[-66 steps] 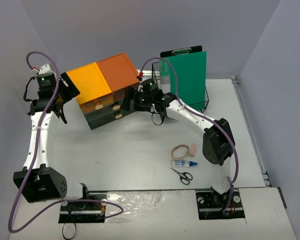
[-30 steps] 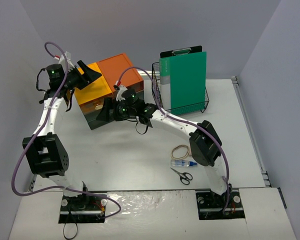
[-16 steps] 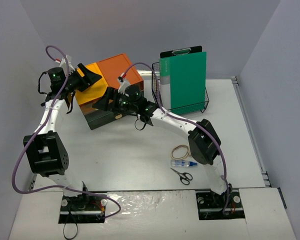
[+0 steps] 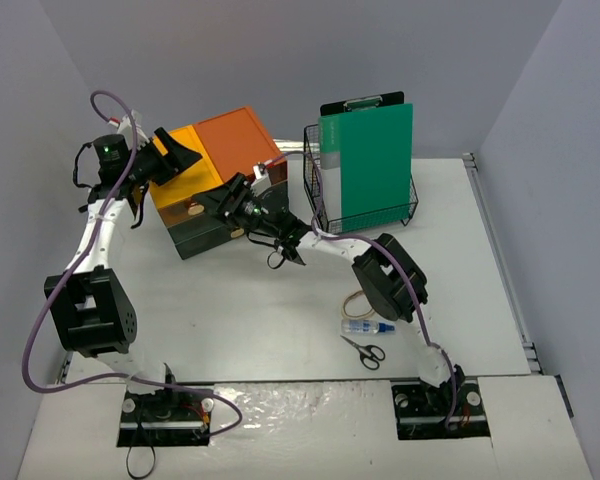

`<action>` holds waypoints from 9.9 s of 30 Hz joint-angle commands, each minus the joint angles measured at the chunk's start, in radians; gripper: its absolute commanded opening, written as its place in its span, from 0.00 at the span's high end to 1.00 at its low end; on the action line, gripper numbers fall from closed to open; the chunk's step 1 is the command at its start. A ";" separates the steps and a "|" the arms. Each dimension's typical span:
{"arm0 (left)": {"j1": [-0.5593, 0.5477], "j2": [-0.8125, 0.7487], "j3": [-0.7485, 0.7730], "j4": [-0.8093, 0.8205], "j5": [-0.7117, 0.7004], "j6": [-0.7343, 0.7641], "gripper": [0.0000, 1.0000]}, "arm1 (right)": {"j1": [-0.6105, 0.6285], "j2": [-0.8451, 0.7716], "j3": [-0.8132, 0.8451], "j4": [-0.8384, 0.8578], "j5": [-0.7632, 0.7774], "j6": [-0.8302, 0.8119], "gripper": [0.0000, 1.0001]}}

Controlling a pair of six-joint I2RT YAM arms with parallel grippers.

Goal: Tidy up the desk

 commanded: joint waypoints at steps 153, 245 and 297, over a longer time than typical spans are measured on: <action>0.057 0.005 0.001 -0.168 0.030 0.069 0.35 | 0.024 -0.045 -0.007 -0.016 0.094 0.079 0.42; 0.065 -0.041 -0.045 -0.078 0.017 -0.009 0.35 | 0.071 -0.983 -0.586 -1.608 0.681 -0.179 0.00; 0.065 -0.052 -0.025 -0.038 0.050 -0.048 0.35 | 0.030 -0.702 -0.774 -1.295 0.741 -0.247 0.42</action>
